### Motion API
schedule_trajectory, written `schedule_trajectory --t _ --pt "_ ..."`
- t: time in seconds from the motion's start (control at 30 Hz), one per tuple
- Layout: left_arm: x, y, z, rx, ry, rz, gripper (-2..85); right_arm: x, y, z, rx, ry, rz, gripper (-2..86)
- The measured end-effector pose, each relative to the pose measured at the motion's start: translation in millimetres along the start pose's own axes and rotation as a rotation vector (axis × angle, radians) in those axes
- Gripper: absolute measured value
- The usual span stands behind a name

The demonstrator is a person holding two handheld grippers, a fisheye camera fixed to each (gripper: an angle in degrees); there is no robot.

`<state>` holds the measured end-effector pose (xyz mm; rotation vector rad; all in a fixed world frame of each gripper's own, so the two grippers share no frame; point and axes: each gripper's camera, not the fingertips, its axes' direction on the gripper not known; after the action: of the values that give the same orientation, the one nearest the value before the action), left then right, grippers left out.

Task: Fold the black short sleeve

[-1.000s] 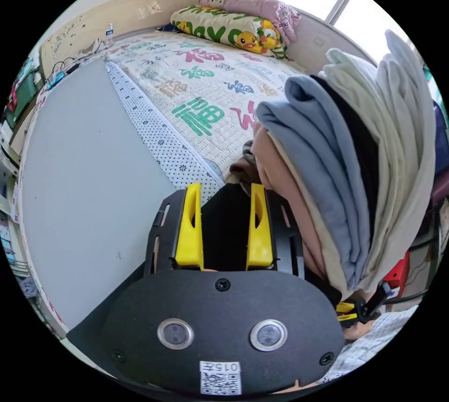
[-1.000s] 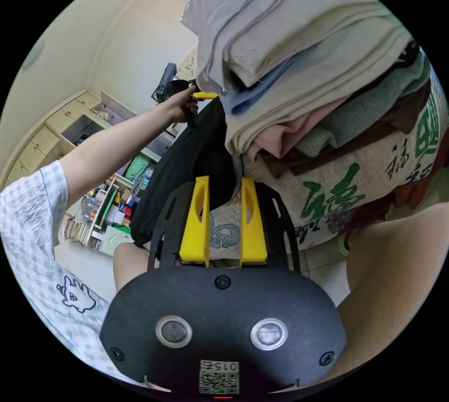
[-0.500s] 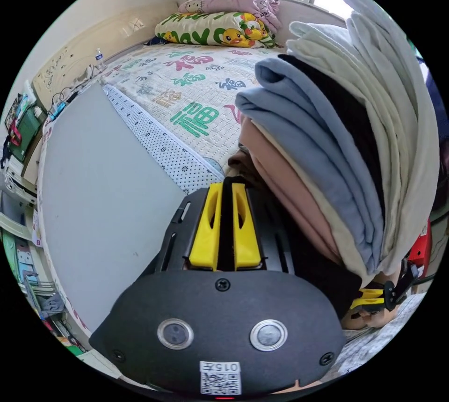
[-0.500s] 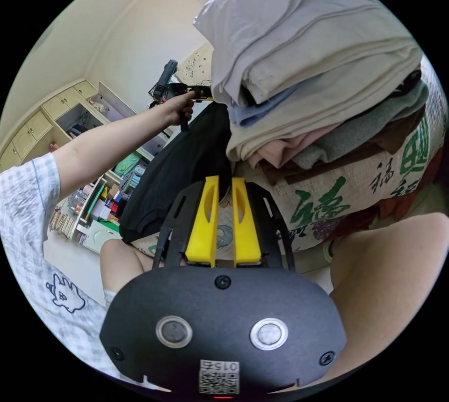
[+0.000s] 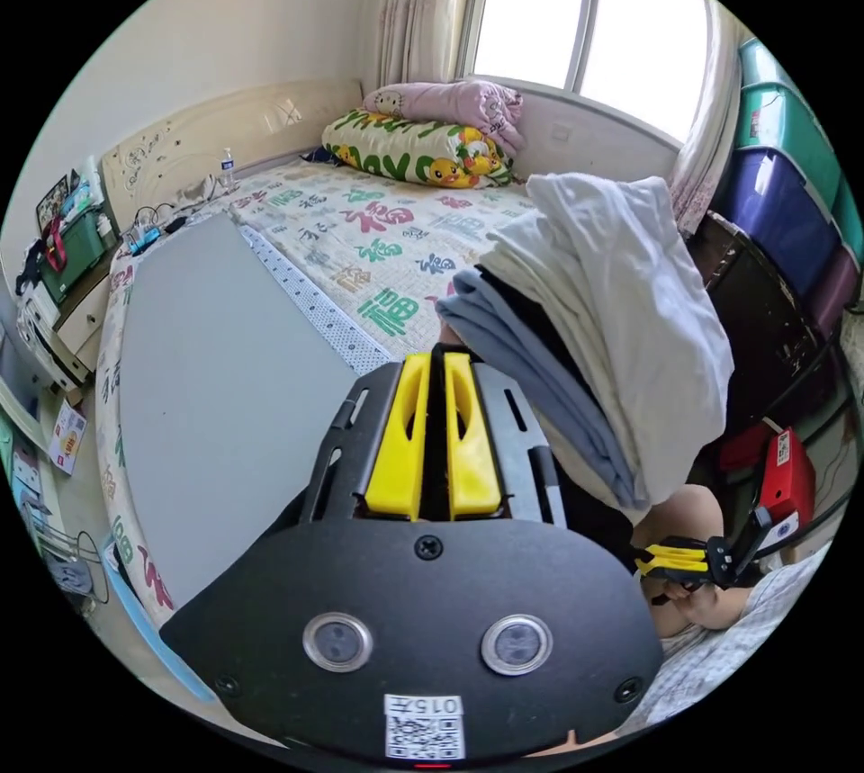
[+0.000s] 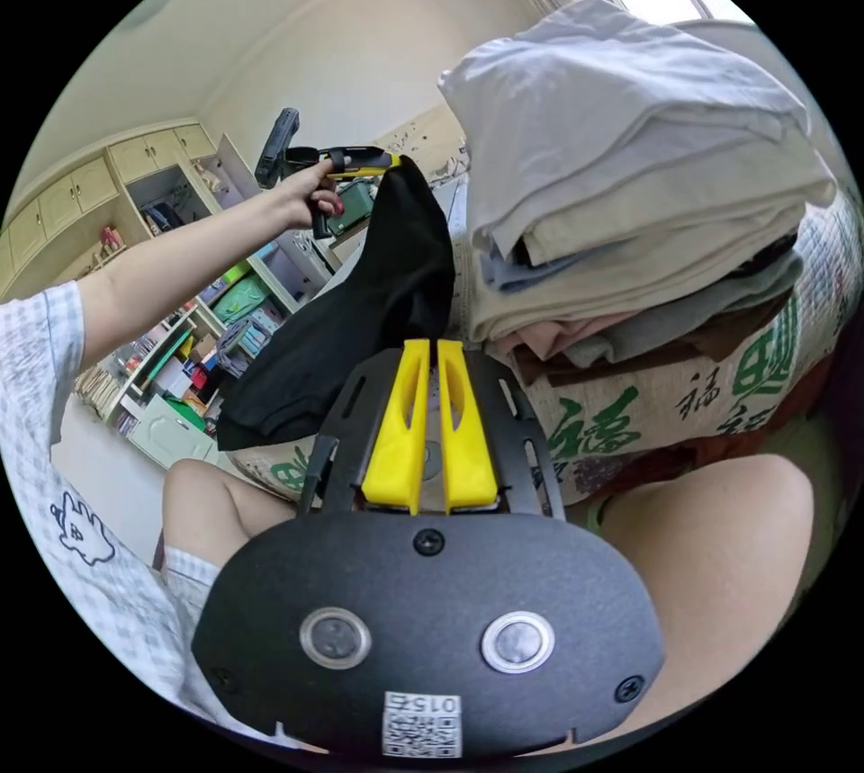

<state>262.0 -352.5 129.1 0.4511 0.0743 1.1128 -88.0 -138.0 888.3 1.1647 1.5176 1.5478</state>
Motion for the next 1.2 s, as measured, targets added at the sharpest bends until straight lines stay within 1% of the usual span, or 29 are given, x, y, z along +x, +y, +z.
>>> schedule_trajectory --t 0.13,0.27,0.37,0.43,0.53,0.6,0.63,0.7,0.73,0.77,0.8,0.87,0.93,0.97,1.03,1.07,1.1,1.13,1.17,1.2 --pt "-11 9 -48 0.095 0.042 -0.005 1.7 1 -36 -39 0.054 -0.020 -0.002 0.2" --pt "-28 21 -97 0.201 0.118 -0.006 1.6 -2 -79 -98 0.184 0.027 0.003 0.2" --pt "-45 45 -132 0.286 0.181 0.011 1.4 -21 -111 -140 0.257 0.038 -0.057 0.2" --pt "-63 69 -151 0.333 0.212 -0.001 1.3 -45 -129 -153 0.264 0.021 -0.131 0.2" --pt "-108 123 -178 0.397 0.231 -0.071 1.1 -98 -151 -147 0.203 -0.081 -0.278 0.2" --pt "-149 173 -192 0.409 0.189 -0.143 1.0 -142 -160 -120 0.123 -0.241 -0.382 0.2" --pt "-160 186 -193 0.405 0.178 -0.172 1.0 -152 -161 -110 0.096 -0.278 -0.398 0.2" --pt "-212 238 -187 0.345 0.158 -0.361 1.4 -187 -165 -55 -0.039 -0.373 -0.440 0.2" --pt "-224 252 -184 0.328 0.147 -0.411 1.6 -196 -164 -39 -0.087 -0.391 -0.451 0.2" --pt "-244 281 -177 0.303 0.116 -0.503 2.0 -213 -163 -6 -0.194 -0.418 -0.482 0.2" --pt "-261 307 -170 0.277 0.104 -0.568 2.7 -230 -158 26 -0.307 -0.395 -0.523 0.2" --pt "-281 343 -158 0.247 0.135 -0.649 4.7 -250 -150 55 -0.410 -0.355 -0.587 0.3" --pt "-292 377 -150 0.275 0.210 -0.705 7.1 -263 -149 68 -0.454 -0.350 -0.624 0.3" --pt "-295 401 -150 0.338 0.240 -0.727 7.8 -268 -151 74 -0.471 -0.346 -0.634 0.4" --pt "-305 432 -153 0.441 0.349 -0.871 8.7 -272 -159 82 -0.503 -0.338 -0.649 0.4" --pt "-310 438 -166 0.554 0.428 -0.830 7.8 -272 -165 87 -0.524 -0.338 -0.653 0.4" --pt "-310 439 -179 0.564 0.371 -0.795 7.4 -270 -172 92 -0.543 -0.343 -0.650 0.4" --pt "-309 438 -182 0.536 0.313 -0.795 7.4 -269 -175 93 -0.551 -0.348 -0.647 0.4" --pt "-307 436 -184 0.470 0.219 -0.804 8.5 -265 -182 97 -0.567 -0.356 -0.635 0.4" --pt "-306 430 -180 0.409 0.194 -0.798 10.8 -260 -189 101 -0.582 -0.368 -0.613 0.4"
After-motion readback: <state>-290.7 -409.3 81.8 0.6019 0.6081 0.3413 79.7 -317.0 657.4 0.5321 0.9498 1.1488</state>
